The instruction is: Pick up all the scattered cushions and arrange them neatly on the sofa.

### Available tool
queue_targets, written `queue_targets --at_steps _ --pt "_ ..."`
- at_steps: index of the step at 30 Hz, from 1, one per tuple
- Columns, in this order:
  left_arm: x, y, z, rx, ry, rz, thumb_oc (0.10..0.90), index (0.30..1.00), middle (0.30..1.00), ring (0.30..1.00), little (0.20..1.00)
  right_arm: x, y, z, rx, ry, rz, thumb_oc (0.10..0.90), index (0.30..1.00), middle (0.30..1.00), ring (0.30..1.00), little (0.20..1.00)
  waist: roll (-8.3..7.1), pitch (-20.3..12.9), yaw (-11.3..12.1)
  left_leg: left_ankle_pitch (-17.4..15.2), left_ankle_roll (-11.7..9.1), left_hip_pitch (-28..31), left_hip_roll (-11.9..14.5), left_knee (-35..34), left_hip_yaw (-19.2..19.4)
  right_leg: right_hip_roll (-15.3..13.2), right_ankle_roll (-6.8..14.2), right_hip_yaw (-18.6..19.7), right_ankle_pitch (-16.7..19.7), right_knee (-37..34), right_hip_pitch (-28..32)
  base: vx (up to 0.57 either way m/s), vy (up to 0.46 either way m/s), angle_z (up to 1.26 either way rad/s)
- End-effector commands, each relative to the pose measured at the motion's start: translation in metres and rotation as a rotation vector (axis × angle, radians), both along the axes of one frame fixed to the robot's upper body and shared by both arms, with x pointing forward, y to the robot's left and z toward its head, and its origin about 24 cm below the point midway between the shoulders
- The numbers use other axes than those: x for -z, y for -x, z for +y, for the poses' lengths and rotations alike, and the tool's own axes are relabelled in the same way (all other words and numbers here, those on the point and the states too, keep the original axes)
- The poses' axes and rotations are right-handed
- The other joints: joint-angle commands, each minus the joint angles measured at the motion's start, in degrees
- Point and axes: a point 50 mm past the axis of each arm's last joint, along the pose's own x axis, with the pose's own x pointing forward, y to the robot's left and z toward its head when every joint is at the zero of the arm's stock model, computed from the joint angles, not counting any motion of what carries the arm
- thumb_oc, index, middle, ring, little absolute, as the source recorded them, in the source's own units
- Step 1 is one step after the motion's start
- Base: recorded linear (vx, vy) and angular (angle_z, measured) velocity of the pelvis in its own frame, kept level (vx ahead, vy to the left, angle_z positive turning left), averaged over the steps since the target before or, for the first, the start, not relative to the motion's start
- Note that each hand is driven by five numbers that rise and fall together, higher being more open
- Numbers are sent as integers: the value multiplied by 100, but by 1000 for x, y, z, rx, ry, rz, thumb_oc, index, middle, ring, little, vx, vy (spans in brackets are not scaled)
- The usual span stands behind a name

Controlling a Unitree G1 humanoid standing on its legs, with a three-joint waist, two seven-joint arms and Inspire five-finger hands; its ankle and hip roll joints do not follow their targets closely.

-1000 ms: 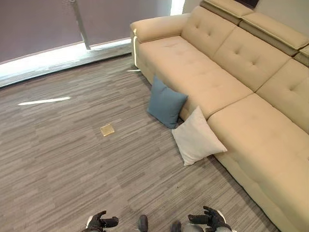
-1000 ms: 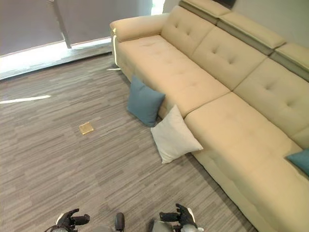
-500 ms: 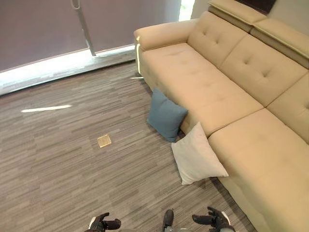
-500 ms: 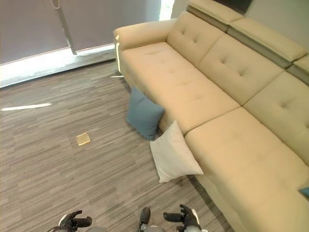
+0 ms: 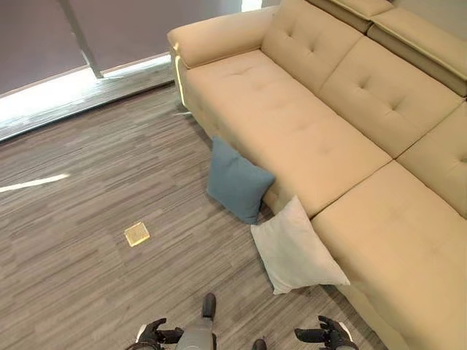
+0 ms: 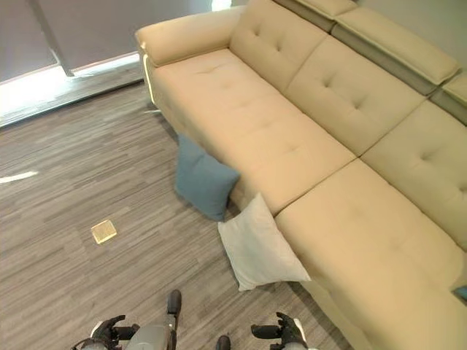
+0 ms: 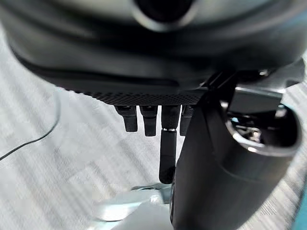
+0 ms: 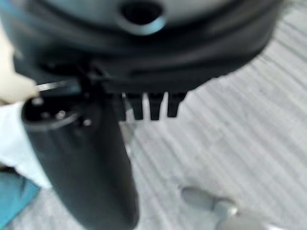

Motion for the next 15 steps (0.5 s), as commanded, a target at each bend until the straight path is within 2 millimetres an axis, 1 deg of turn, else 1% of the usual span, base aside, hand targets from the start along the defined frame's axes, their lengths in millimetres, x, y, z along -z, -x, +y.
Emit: queue_targets --at_steps 1,2,3,5,6,7,8,10,11,12,13,14,15 --pt "3 6 -6 50 4 17 800 900 900 900 900 -7 -9 -13 -5 42 -58 800 900 900 900 900 -73 -249 91 -646 -221 -366 106 494 -186 175 123 86 -227 819 -205 306 356 -34" --pt "2 2 -7 80 -1 12 800 900 900 900 900 -8 -12 -10 -5 29 -65 800 900 900 900 900 -24 -226 -2 -785 -74 -151 49 475 -121 57 279 189 54 1556 -562 128 187 -43" --pt "2 2 -7 81 -1 12 800 900 900 900 900 -8 -12 -10 -5 29 -65 800 900 900 900 900 -26 -229 5 -787 -73 -154 48 475 -113 54 281 197 48 1571 -573 166 256 -49" --pt "0 -3 -6 95 -11 1 800 900 900 900 900 -10 -19 -6 -16 18 -87 800 900 900 900 900 57 -131 -120 -888 44 42 56 439 -25 -32 427 226 431 2282 -1034 89 188 -48" --pt "0 -3 -5 106 -14 1 800 900 900 900 900 -11 -20 -5 -16 17 -96 800 900 900 900 900 95 -109 -141 -963 74 115 70 422 45 -100 473 154 458 2436 -1155 125 238 -38" --pt "0 -1 -5 112 -17 9 800 900 900 900 900 -11 -21 -3 -24 12 -100 800 900 900 900 900 140 -90 -183 -1037 96 230 91 390 137 -186 452 15 526 2529 -1291 189 220 -41" --pt "1 2 -5 110 -16 19 800 900 900 900 900 -11 -21 -2 -35 12 -101 800 900 900 900 900 176 -58 -215 -1143 122 405 97 336 214 -287 387 -320 451 2368 -1481 155 150 -42" --pt "1 2 -5 110 -15 19 800 900 900 900 900 -11 -21 -2 -36 12 -101 800 900 900 900 900 176 -48 -220 -1147 121 417 96 335 209 -289 386 -326 442 2373 -1468 128 54 -69" --pt "2 6 -3 92 -10 27 800 900 900 900 900 -14 -27 -1 -60 16 -126 800 900 900 900 900 168 25 -235 -1329 111 651 69 297 381 -376 287 -1018 398 1656 -1721 211 46 -41" --pt "3 9 -3 87 -10 34 800 900 900 900 900 -14 -28 -1 -64 19 -129 800 900 900 900 900 146 52 -238 -1371 105 703 53 309 432 -396 300 -1255 484 1453 -1793 267 37 -18" --pt "3 11 -2 83 -13 41 800 900 900 900 900 -15 -29 -2 -66 23 -133 800 900 900 900 900 152 104 -250 -1431 95 788 61 323 481 -415 327 -1423 549 1327 -1852 111 -8 -62" --pt "3 11 -2 83 -13 41 800 900 900 900 900 -15 -29 -2 -66 23 -133 800 900 900 900 900 152 107 -250 -1432 95 792 61 322 481 -415 327 -1423 549 1326 -1849 154 -41 -99" --pt "4 15 0 85 -17 56 800 900 900 900 900 -14 -24 -5 -64 30 -118 800 900 900 900 900 113 109 -278 -1517 88 871 15 368 513 -398 353 -1509 567 1099 -1758 98 -32 -78"
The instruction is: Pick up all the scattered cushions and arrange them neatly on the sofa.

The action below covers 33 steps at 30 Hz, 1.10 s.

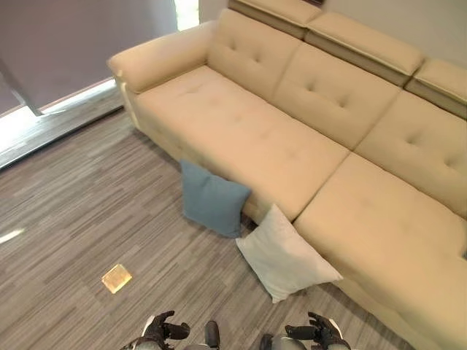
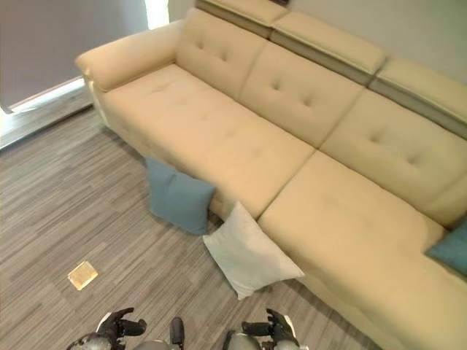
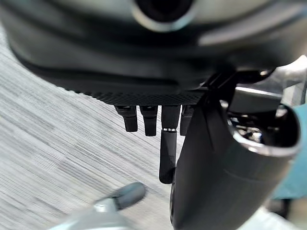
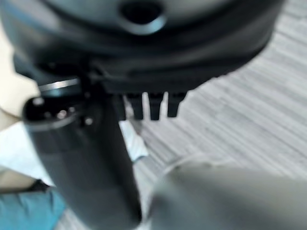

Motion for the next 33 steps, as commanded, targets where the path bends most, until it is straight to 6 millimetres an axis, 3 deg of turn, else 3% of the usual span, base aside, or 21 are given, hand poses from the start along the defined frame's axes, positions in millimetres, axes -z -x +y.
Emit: queue_targets --at_steps 1,3,5,9,11,13,14,15,16,17,19,23,27,33 --pt "0 2 2 -7 -11 -1 800 900 900 900 900 -6 3 -26 -11 93 -12 800 900 900 900 900 76 131 27 -783 -352 -157 11 673 -877 315 -138 -84 766 -713 280 152 -58 -31" --pt "0 1 0 10 -21 -1 800 900 900 900 900 -4 10 -29 9 97 -1 800 900 900 900 900 48 98 -72 -887 -389 -133 -36 800 -893 460 -238 233 743 -765 326 147 -64 2" --pt "0 -2 -5 32 -10 -8 800 900 900 900 900 -4 14 -36 50 102 1 800 900 900 900 900 19 41 -113 -1021 -536 -150 -31 1058 -802 460 -296 123 731 -1055 550 179 -95 15" --pt "-3 -17 -14 50 15 -60 800 900 900 900 900 -6 14 -43 98 108 -16 800 900 900 900 900 -25 143 -109 -908 -815 -732 200 2625 -786 589 -526 243 630 -1295 907 72 -96 32" --pt "-4 -22 -16 24 31 -92 800 900 900 900 900 -7 12 -45 109 107 -23 800 900 900 900 900 -31 174 -49 -850 -785 -993 200 2652 -956 633 -575 348 528 -1331 983 86 10 0" --pt "-5 -25 -18 7 39 -110 800 900 900 900 900 -8 12 -45 112 107 -31 800 900 900 900 900 -44 163 10 -922 -731 -1059 213 2182 -1153 654 -546 497 441 -1349 1061 149 64 -42" --pt "-6 -27 -18 8 39 -120 800 900 900 900 900 -8 11 -45 108 107 -37 800 900 900 900 900 -22 176 53 -842 -746 -1076 233 1935 -1297 692 -540 581 401 -1341 1119 159 109 -51" --pt "-8 -31 -17 1 40 -140 800 900 900 900 900 -9 10 -45 101 114 -43 800 900 900 900 900 31 198 168 -467 -820 -1177 245 1386 -1839 798 -553 765 316 -1314 1189 160 110 -61" --pt "-8 -31 -17 1 40 -140 800 900 900 900 900 -9 10 -45 101 113 -43 800 900 900 900 900 26 186 158 -445 -819 -1189 238 1368 -1846 792 -551 757 322 -1317 1174 186 197 -72" --pt "-9 -34 -17 18 27 -146 800 900 900 900 900 -10 7 -46 76 134 -41 800 900 900 900 900 88 234 282 -171 -895 -1326 216 1103 -2628 901 -572 1105 226 -1239 1231 117 171 -60" --pt "-9 -35 -18 31 24 -147 800 900 900 900 900 -12 6 -51 61 157 -35 800 900 900 900 900 148 213 323 -84 -920 -1449 48 1089 -3129 906 -529 1352 192 -1199 1243 122 185 -75" --pt "-8 -29 -17 18 33 -133 800 900 900 900 900 -11 7 -51 39 159 -27 800 900 900 900 900 236 119 291 -134 -880 -1201 112 852 -3072 822 -421 1556 164 -1059 1177 84 260 -103" --pt "-8 -28 -11 32 5 -126 800 900 900 900 900 -11 2 -45 18 153 -29 800 900 900 900 900 188 231 280 -316 -662 -1080 27 969 -2474 486 -183 1803 358 -843 806 -7 326 -79" --pt "-13 -36 -4 25 -15 -157 800 900 900 900 900 -18 -14 -40 5 147 -82 800 900 900 900 900 181 421 327 -411 -497 -1119 -55 994 -2121 265 -16 1814 611 -803 495 -49 141 -49"
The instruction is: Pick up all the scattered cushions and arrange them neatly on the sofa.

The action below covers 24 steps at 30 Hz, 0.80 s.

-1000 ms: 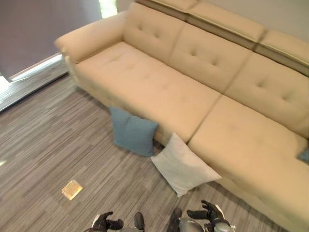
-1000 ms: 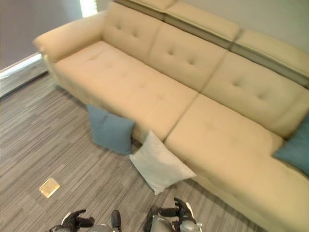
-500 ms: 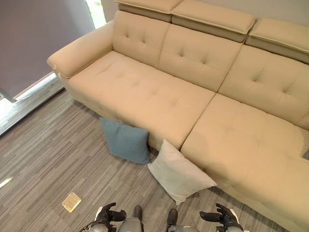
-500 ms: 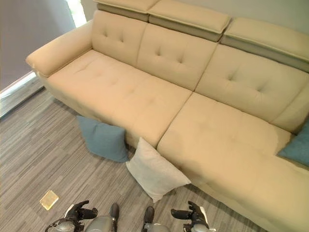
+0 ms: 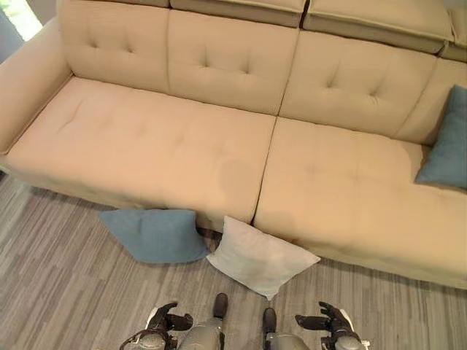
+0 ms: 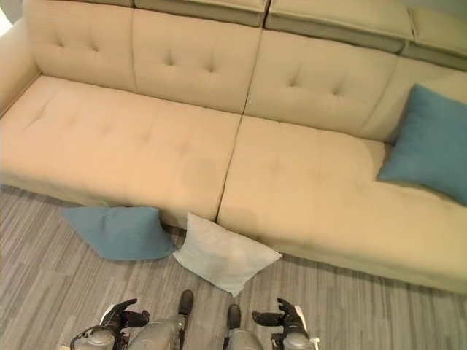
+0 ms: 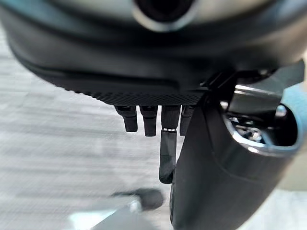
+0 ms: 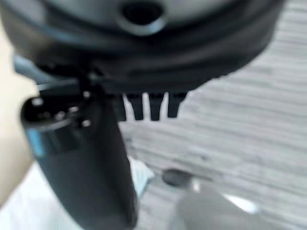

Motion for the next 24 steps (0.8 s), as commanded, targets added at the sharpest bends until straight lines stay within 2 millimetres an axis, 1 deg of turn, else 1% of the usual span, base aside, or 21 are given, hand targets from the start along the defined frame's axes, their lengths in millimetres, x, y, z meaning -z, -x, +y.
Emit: queue_targets --at_steps 1,3,4,5,6,7,8,9,10,11,12,13,14,15,17,18,19,20,22,23,24 --pt "0 2 3 -5 -24 -9 800 900 900 900 900 -21 -30 -20 -34 90 -136 800 900 900 900 900 20 110 172 -689 -161 -242 267 473 -106 -233 365 -208 107 416 -432 -136 92 -58" --pt "-5 -5 7 -11 -32 -40 800 900 900 900 900 -26 -40 -18 -46 97 -166 800 900 900 900 900 79 223 334 -662 -169 -308 360 419 57 -474 317 -948 161 625 -546 -154 71 -56" --pt "-8 -10 11 -20 -41 -60 800 900 900 900 900 -30 -46 -17 -58 102 -192 800 900 900 900 900 53 303 422 -662 -202 -348 381 420 191 -635 320 -1574 154 455 -438 -128 -8 -63" --pt "-10 -15 11 -19 -42 -80 800 900 900 900 900 -31 -48 -18 -54 108 -207 800 900 900 900 900 17 371 445 -671 -225 -452 350 530 222 -603 307 -1625 126 276 -340 -85 -32 -79" --pt "-10 -15 11 -19 -42 -80 800 900 900 900 900 -31 -49 -18 -54 107 -207 800 900 900 900 900 14 358 436 -656 -222 -473 344 527 215 -606 308 -1634 141 263 -352 -213 -39 -42" --pt "-19 -32 12 -53 -41 -145 800 900 900 900 900 -40 -63 -18 -53 124 -258 800 900 900 900 900 -12 589 420 -639 -221 -815 318 711 235 -451 260 -1219 146 493 -719 -174 0 -5" --pt "-19 -32 12 -53 -41 -146 800 900 900 900 900 -40 -63 -18 -53 124 -258 800 900 900 900 900 -16 573 416 -624 -219 -837 314 706 232 -453 261 -1222 159 484 -738 -299 -82 38" --pt "-27 -46 11 -97 -23 -213 800 900 900 900 900 -49 -75 -19 -51 148 -307 800 900 900 900 900 -26 675 466 -593 -267 -1139 352 780 252 -492 248 -1390 218 389 -809 -129 -79 9" --pt "-27 -46 11 -97 -23 -213 800 900 900 900 900 -49 -75 -19 -51 148 -307 800 900 900 900 900 -25 672 464 -594 -267 -1146 352 784 249 -492 248 -1392 218 390 -813 -154 -98 -5" --pt "-31 -52 10 -113 -12 -241 800 900 900 900 900 -54 -81 -20 -45 163 -334 800 900 900 900 900 -18 733 463 -557 -278 -1277 353 809 228 -465 213 -1368 192 403 -911 -148 -17 -19" --pt "-53 -81 8 -127 -1 -394 800 900 900 900 900 -78 -103 -23 -41 220 -462 800 900 900 900 900 43 943 405 -489 -311 -1718 357 995 192 -463 141 -1340 177 604 -1430 -194 -22 5" --pt "-63 -91 7 -118 -6 -450 800 900 900 900 900 -87 -111 -24 -50 250 -504 800 900 900 900 900 47 1028 387 -480 -312 -1911 374 1091 187 -481 126 -1378 168 705 -1633 -145 -26 6" --pt "-73 -101 8 -116 -21 -506 800 900 900 900 900 -96 -119 -24 -59 280 -546 800 900 900 900 900 60 1121 384 -638 -349 -2018 422 1234 158 -483 176 -1377 37 839 -1753 -89 -36 8" --pt "-85 -111 9 -122 -38 -565 800 900 900 900 900 -103 -125 -23 -60 306 -582 800 900 900 900 900 52 1241 366 -593 -346 -2208 442 1321 156 -513 170 -1424 70 916 -1942 -98 -49 -1" --pt "-109 -132 12 -143 -92 -677 800 900 900 900 900 -121 -140 -20 -38 347 -668 800 900 900 900 900 22 1357 314 -651 -354 -2752 492 1669 136 -567 177 -1468 33 1152 -2411 -131 -33 0" --pt "-109 -132 12 -144 -92 -679 800 900 900 900 900 -121 -141 -20 -37 347 -670 800 900 900 900 900 21 1356 314 -656 -353 -2776 491 1688 135 -570 177 -1467 28 1166 -2431 -83 -7 3" --pt "-122 -141 12 -168 -115 -742 800 900 900 900 900 -130 -146 -19 -12 363 -725 800 900 900 900 900 12 1359 280 -679 -353 -3070 497 1841 119 -600 179 -1486 12 1283 -2711 -90 41 7" --pt "-140 -154 11 -214 -133 -827 800 900 900 900 900 -147 -155 -16 37 383 -820 800 900 900 900 900 8 1360 189 -715 -356 -3612 486 2120 85 -655 164 -1454 -19 1523 -3218 -107 63 9" --pt "-155 -166 6 -235 -130 -892 800 900 900 900 900 -161 -164 -15 112 376 -895 800 900 900 900 900 6 1360 97 -765 -350 -4012 466 2312 56 -680 139 -1415 -72 1686 -3603 -65 76 13" --pt "-167 -175 2 -236 -113 -941 800 900 900 900 900 -170 -169 -13 128 368 -935 800 900 900 900 900 11 1360 28 -801 -349 -4241 471 2435 60 -710 145 -1372 -94 1823 -3844 -30 51 17" --pt "-168 -175 2 -236 -113 -943 800 900 900 900 900 -171 -169 -13 129 368 -937 800 900 900 900 900 9 1360 29 -807 -348 -4267 469 2456 61 -715 146 -1367 -103 1846 -3872 -32 87 14"
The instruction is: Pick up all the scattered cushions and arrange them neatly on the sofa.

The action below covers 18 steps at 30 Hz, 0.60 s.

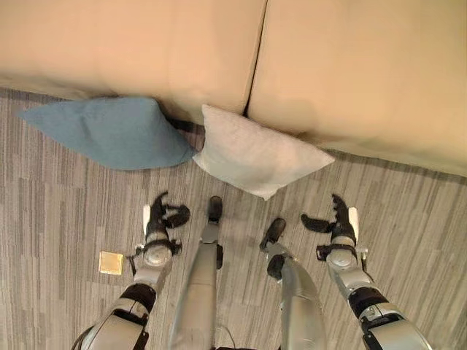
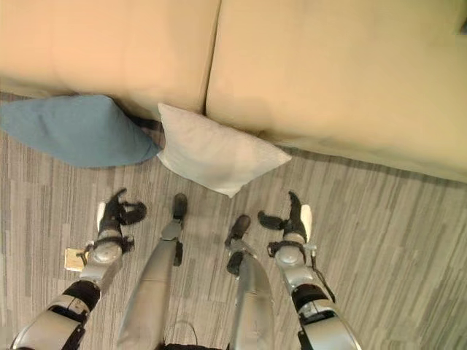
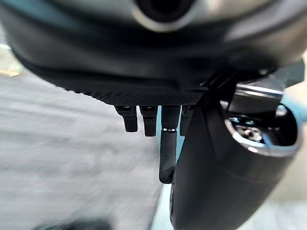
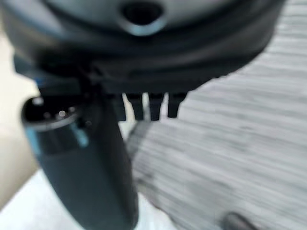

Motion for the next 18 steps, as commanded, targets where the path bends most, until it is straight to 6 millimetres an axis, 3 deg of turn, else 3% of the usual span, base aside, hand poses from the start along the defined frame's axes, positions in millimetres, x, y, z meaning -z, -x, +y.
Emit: queue_targets --at_steps 1,7,9,12,14,18 --pt "-12 3 5 -26 53 -109 800 900 900 900 900 -8 12 -15 67 7 -111 800 900 900 900 900 90 -156 -142 -931 -66 -331 -180 784 -131 -210 521 292 98 -230 -83 -17 93 4" --pt "-65 -22 -5 90 134 -285 800 900 900 900 900 -34 -4 -19 59 -81 -197 800 900 900 900 900 115 -156 -322 -1173 -47 -1141 -251 1304 -95 -323 543 473 -76 285 -872 5 77 -1" --pt "-74 -26 -6 104 125 -307 800 900 900 900 900 -40 -8 -20 59 -95 -214 800 900 900 900 900 124 -156 -336 -1212 -45 -1276 -260 1385 -111 -352 544 509 -117 375 -1006 20 39 -3" --pt "-108 -37 -13 152 43 -390 800 900 900 900 900 -59 -19 -26 45 -136 -267 800 900 900 900 900 133 -156 -384 -1345 -22 -1759 -277 1707 -114 -451 549 596 -223 692 -1484 42 60 6" --pt "-116 -39 -14 154 16 -407 800 900 900 900 900 -67 -22 -26 37 -136 -290 800 900 900 900 900 127 -156 -383 -1372 -12 -1879 -281 1785 -110 -458 548 620 -229 756 -1602 0 0 0" --pt "-159 -48 -12 125 -166 -497 800 900 900 900 900 -94 -35 -23 -5 -140 -366 800 900 900 900 900 111 -156 -429 -1398 5 -2292 -277 1863 -123 -500 600 665 -211 790 -1978 32 16 0"
